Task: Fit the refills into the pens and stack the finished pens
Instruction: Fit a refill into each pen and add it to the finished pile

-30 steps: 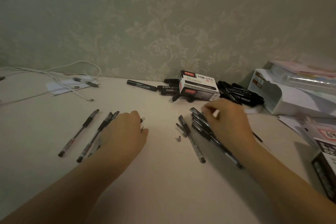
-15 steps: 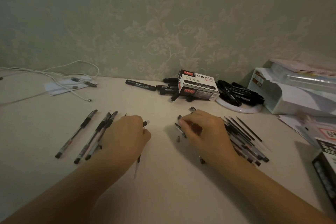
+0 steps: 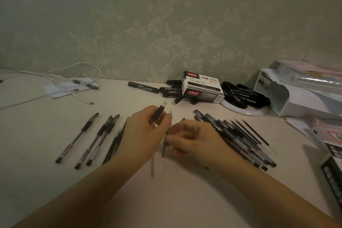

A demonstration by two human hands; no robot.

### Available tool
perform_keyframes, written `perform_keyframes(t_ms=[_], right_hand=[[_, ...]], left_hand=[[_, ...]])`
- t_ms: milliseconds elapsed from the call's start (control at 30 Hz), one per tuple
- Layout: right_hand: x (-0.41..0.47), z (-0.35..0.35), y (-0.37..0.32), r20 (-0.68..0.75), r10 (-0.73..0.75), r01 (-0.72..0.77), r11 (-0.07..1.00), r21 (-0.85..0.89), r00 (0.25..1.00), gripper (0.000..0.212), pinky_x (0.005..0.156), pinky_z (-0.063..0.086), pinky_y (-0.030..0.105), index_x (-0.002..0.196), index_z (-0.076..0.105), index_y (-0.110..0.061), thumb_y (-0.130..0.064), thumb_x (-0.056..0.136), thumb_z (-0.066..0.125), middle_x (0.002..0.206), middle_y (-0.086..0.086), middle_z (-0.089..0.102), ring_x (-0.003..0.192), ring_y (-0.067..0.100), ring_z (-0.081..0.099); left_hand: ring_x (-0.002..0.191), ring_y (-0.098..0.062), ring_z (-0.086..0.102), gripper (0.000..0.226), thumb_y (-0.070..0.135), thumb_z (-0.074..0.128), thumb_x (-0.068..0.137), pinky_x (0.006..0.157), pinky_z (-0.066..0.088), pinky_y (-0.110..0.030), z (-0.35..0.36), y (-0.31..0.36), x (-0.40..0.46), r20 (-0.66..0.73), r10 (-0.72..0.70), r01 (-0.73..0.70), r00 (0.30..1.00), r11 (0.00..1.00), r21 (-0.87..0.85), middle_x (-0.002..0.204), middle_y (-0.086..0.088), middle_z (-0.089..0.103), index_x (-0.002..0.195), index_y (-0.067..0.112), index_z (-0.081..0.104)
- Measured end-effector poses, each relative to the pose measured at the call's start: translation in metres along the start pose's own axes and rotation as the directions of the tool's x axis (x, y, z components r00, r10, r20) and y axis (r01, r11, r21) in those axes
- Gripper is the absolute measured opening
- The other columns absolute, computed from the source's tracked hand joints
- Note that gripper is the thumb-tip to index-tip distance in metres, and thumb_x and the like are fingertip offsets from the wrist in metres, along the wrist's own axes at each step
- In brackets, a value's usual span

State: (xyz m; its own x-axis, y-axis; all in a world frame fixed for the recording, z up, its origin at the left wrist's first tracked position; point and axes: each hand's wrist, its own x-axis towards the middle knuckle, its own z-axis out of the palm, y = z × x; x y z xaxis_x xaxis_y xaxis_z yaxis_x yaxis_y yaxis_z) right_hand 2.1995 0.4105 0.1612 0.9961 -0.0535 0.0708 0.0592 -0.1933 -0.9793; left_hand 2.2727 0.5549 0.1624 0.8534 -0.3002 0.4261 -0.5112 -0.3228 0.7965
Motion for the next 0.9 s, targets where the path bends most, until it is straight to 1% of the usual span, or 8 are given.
perform_keyframes(t_ms=[100, 167, 267, 367, 500, 600, 733, 900], right_hand=[[0.0, 0.001, -0.001, 0.037, 0.024, -0.028, 0.994, 0.108, 0.999, 0.005, 0.063, 0.054, 0.019, 0.092, 0.072, -0.011, -0.011, 0.088, 0.072, 0.083, 0.01, 0.076, 0.065, 0.012, 0.069], [0.0, 0.0, -0.002, 0.015, 0.047, -0.048, 0.99, 0.135, 0.999, 0.001, 0.063, 0.054, 0.021, 0.09, 0.07, -0.009, -0.008, 0.09, 0.069, 0.08, 0.01, 0.075, 0.065, 0.014, 0.069], [0.0, -0.004, -0.008, -0.155, 0.016, 0.006, 0.99, 0.138, 0.988, 0.003, 0.062, 0.054, 0.024, 0.091, 0.065, -0.01, -0.009, 0.093, 0.064, 0.077, 0.008, 0.074, 0.066, 0.018, 0.069], [0.0, -0.01, -0.013, -0.352, -0.084, 0.166, 0.964, 0.209, 0.932, 0.006, 0.065, 0.056, 0.023, 0.1, 0.059, -0.006, -0.011, 0.099, 0.055, 0.083, 0.011, 0.074, 0.07, 0.018, 0.07], [0.002, -0.015, -0.012, -0.463, -0.15, 0.29, 0.925, 0.246, 0.874, 0.01, 0.068, 0.056, 0.021, 0.106, 0.053, -0.009, -0.012, 0.104, 0.043, 0.088, 0.009, 0.075, 0.074, 0.017, 0.071], [0.005, -0.018, -0.009, -0.492, -0.154, 0.324, 0.903, 0.282, 0.857, 0.012, 0.07, 0.057, 0.022, 0.103, 0.05, -0.012, -0.012, 0.106, 0.038, 0.088, 0.01, 0.075, 0.077, 0.02, 0.073], [0.006, -0.021, -0.005, -0.484, -0.153, 0.329, 0.894, 0.304, 0.861, 0.012, 0.07, 0.057, 0.022, 0.104, 0.05, -0.013, -0.013, 0.105, 0.038, 0.09, 0.011, 0.075, 0.078, 0.021, 0.073], [0.006, -0.022, -0.005, -0.445, -0.137, 0.297, 0.902, 0.313, 0.885, 0.011, 0.07, 0.057, 0.021, 0.107, 0.051, -0.01, -0.012, 0.105, 0.041, 0.091, 0.012, 0.075, 0.08, 0.021, 0.074]], left_hand=[[0.057, 0.001, 0.054, 0.017, 0.039, 0.061, 0.085, 0.054, 0.042, -0.008, 0.005, -0.002, -0.002, 0.023, 0.017, -0.015, 1.0, 0.999, -0.05, 0.064, 0.019, 0.061, 0.072, 0.029, 0.06], [0.059, -0.001, 0.055, 0.016, 0.044, 0.057, 0.085, 0.055, 0.043, -0.011, 0.007, -0.003, -0.001, 0.055, 0.026, -0.022, 0.998, 0.998, -0.063, 0.068, 0.017, 0.062, 0.077, 0.03, 0.061], [0.056, -0.002, 0.054, 0.016, 0.044, 0.048, 0.09, 0.052, 0.043, -0.015, 0.008, -0.006, -0.002, 0.122, 0.072, -0.063, 0.99, 0.995, -0.077, 0.076, 0.009, 0.062, 0.095, 0.032, 0.057], [0.052, 0.0, 0.047, 0.017, 0.044, 0.039, 0.094, 0.049, 0.036, -0.013, 0.01, -0.007, -0.004, 0.176, 0.168, -0.177, 0.97, 0.984, 0.035, 0.071, 0.011, 0.054, 0.1, 0.035, 0.052], [0.057, 0.001, 0.049, 0.016, 0.043, 0.038, 0.096, 0.054, 0.037, -0.011, 0.01, -0.008, -0.004, 0.179, 0.204, -0.222, 0.962, 0.971, 0.087, 0.067, 0.012, 0.053, 0.104, 0.038, 0.052], [0.06, 0.002, 0.05, 0.015, 0.039, 0.042, 0.098, 0.054, 0.036, -0.009, 0.009, -0.008, -0.005, 0.176, 0.228, -0.247, 0.958, 0.964, 0.097, 0.067, 0.017, 0.054, 0.107, 0.041, 0.053], [0.063, 0.005, 0.051, 0.017, 0.038, 0.043, 0.097, 0.056, 0.037, -0.008, 0.01, -0.005, -0.007, 0.193, 0.241, -0.263, 0.951, 0.96, 0.098, 0.077, 0.03, 0.054, 0.11, 0.038, 0.055], [0.064, 0.01, 0.051, 0.016, 0.034, 0.047, 0.098, 0.056, 0.036, -0.004, 0.009, -0.006, -0.007, 0.195, 0.238, -0.259, 0.951, 0.961, 0.092, 0.073, 0.031, 0.055, 0.108, 0.035, 0.058]])
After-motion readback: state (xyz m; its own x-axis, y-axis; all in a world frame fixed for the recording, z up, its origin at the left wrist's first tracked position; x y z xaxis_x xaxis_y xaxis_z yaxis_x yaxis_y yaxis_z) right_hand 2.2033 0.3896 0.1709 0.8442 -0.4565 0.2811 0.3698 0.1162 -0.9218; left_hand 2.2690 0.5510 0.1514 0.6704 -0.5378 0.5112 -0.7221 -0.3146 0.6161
